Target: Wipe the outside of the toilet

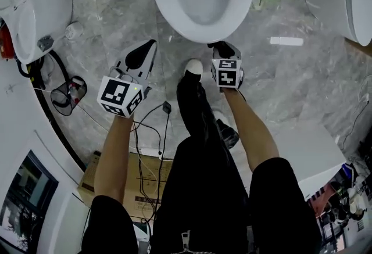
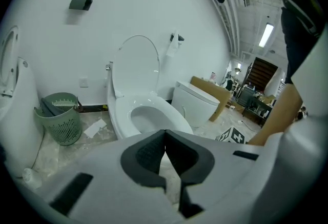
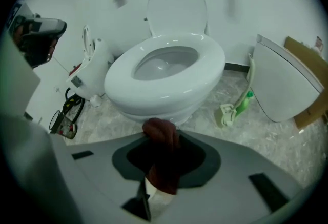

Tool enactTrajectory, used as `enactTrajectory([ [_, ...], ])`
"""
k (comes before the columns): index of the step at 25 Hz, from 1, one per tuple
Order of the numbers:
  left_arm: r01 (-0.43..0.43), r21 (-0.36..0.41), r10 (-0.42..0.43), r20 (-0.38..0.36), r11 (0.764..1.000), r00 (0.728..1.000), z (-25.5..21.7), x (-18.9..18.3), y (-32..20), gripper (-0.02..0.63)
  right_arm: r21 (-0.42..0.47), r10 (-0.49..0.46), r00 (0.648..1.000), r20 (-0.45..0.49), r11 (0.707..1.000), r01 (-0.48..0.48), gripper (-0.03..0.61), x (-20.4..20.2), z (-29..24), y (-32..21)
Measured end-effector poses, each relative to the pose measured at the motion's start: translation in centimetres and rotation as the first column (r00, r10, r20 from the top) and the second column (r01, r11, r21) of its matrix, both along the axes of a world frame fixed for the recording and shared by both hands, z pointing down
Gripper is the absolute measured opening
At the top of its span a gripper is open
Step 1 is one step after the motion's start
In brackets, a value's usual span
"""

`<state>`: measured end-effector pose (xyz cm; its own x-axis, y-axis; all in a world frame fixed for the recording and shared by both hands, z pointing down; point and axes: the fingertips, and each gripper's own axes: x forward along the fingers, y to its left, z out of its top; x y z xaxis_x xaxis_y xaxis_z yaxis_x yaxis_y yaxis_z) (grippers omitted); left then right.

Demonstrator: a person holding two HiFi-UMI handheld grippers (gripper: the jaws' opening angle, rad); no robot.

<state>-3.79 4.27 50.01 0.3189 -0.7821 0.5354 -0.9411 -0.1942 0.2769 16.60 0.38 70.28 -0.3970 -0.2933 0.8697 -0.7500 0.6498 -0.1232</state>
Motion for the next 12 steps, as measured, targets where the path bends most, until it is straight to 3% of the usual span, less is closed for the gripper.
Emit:
enactTrajectory([
  [7,0.194,0.074,-0.2,0.071,0.978,0.977,-7.5,3.1,4.9,0.008,-0.038,-0.137,0.99,0.045,0.99,0.138,0.1,3.7,-5.7,4.3],
  [12,0.391,0.126,-0.4,0.056,0.912,0.915,-16.3,7.9,9.2,0.008,0.001,-0.285,0.951,0.12,0.958,0.287,0.1,7.6,-15.5,4.5],
])
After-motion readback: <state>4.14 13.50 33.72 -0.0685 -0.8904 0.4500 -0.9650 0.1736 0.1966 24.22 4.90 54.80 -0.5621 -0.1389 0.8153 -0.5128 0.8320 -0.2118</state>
